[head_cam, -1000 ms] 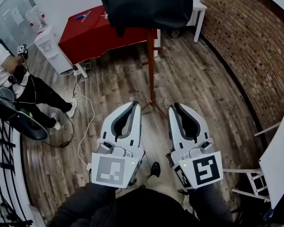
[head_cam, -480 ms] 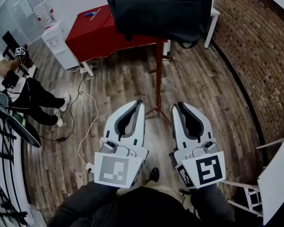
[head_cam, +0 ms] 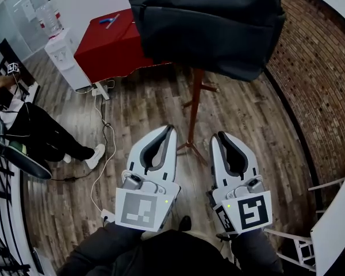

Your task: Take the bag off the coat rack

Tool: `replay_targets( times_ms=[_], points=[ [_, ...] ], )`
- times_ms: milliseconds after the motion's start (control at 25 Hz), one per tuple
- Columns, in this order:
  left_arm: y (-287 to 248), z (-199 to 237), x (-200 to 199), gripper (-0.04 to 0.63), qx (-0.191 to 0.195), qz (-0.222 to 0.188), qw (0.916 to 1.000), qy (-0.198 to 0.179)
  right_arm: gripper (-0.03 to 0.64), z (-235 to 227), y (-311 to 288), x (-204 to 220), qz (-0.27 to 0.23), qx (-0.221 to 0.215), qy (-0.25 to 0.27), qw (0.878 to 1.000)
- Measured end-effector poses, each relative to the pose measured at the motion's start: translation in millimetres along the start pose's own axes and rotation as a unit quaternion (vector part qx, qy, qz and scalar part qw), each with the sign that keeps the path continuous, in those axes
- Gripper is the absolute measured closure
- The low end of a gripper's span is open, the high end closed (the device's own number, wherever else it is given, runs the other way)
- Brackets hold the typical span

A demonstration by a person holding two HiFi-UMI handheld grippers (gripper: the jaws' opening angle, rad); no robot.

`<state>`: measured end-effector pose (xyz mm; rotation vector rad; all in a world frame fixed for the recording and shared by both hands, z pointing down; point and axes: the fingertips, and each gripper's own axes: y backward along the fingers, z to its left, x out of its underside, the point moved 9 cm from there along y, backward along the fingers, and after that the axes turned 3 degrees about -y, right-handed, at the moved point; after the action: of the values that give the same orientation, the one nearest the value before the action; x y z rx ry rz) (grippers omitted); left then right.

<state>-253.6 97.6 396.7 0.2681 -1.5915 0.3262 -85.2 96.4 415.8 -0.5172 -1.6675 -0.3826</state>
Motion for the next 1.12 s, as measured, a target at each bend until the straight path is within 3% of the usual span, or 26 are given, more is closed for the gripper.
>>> replay_targets(
  times_ms=[560,920,1040,1120],
  points=[
    [-61,77,32,0.586,0.015,0.013,0.9994,0.03,0.581,-30,-62,21,0.026,0.071,0.014,0.997],
    [-95,151,49,0.586,0.027,0.023,0.9993,-0.015,0.581,-73,-71,22,0.027,0.174,0.033,0.984],
    [-109,181,33,0.586,0.028,0.026,0.9982,-0.046,0.581,-94,-57,0,0.027,0.204,0.055,0.977],
    [-118,200,17,0.586,0.02,0.024,0.9984,-0.047,0.581,-112,-48,-25,0.027,0.213,0.069,0.974]
  ],
)
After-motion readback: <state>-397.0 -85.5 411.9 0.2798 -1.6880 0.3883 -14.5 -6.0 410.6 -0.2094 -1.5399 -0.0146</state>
